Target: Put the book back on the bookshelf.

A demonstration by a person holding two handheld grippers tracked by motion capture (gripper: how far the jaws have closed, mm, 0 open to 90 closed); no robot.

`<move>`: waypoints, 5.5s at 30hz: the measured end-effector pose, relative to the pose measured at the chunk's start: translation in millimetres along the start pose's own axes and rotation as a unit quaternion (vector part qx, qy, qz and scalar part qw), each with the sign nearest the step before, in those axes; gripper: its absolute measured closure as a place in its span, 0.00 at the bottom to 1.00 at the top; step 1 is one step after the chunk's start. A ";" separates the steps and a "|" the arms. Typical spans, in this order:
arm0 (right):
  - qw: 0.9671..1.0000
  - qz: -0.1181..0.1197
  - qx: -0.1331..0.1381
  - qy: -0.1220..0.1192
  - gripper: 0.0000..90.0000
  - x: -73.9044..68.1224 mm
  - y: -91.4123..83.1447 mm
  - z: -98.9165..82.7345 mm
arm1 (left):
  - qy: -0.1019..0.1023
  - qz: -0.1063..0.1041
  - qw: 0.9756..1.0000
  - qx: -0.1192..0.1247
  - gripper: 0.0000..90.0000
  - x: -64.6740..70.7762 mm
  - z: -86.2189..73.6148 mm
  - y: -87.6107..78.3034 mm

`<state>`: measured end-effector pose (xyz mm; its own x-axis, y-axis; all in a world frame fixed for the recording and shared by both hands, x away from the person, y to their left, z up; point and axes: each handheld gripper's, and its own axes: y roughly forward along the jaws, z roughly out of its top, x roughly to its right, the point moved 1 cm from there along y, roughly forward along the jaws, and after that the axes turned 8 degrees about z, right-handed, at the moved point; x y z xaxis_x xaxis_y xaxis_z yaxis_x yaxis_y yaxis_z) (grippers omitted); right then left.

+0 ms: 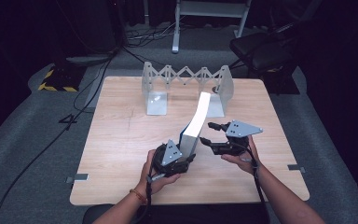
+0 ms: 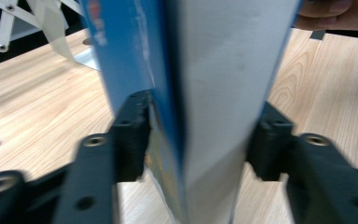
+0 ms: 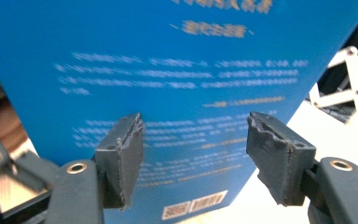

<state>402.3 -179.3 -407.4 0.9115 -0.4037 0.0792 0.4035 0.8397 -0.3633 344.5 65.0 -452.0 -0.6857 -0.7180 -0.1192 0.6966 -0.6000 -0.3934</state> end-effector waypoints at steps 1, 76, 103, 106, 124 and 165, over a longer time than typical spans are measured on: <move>1.000 0.000 0.000 0.000 0.41 0.0 0.0 0.0 | 0.000 0.000 1.000 0.000 0.63 0.0 0.0 0.0; 0.996 0.070 -0.051 0.007 0.68 -3.2 -104.4 -100.7 | 0.095 -0.186 0.978 -0.009 0.46 -18.1 30.2 74.9; 0.999 0.040 0.027 0.005 0.66 -8.4 -104.6 -78.3 | 0.091 -0.107 0.990 -0.034 0.47 -14.0 18.4 67.1; 0.999 0.029 0.036 0.006 0.65 -9.5 -103.4 -75.5 | 0.094 -0.090 0.991 -0.032 0.46 -9.7 19.2 69.8; 0.999 -0.016 0.050 0.013 0.61 3.7 -112.3 -66.6 | 0.089 -0.069 0.994 0.009 0.51 -3.1 38.5 100.5; 0.998 -0.042 0.031 0.026 0.69 23.7 -82.1 -46.3 | -0.016 -0.003 0.979 -0.202 0.19 -71.6 -71.4 3.4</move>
<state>387.0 -274.7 -418.6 0.8698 -0.4901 0.0574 0.4834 0.8229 -0.2985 380.9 139.6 -509.9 -0.6774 -0.7300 -0.0901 0.5488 -0.4201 -0.7228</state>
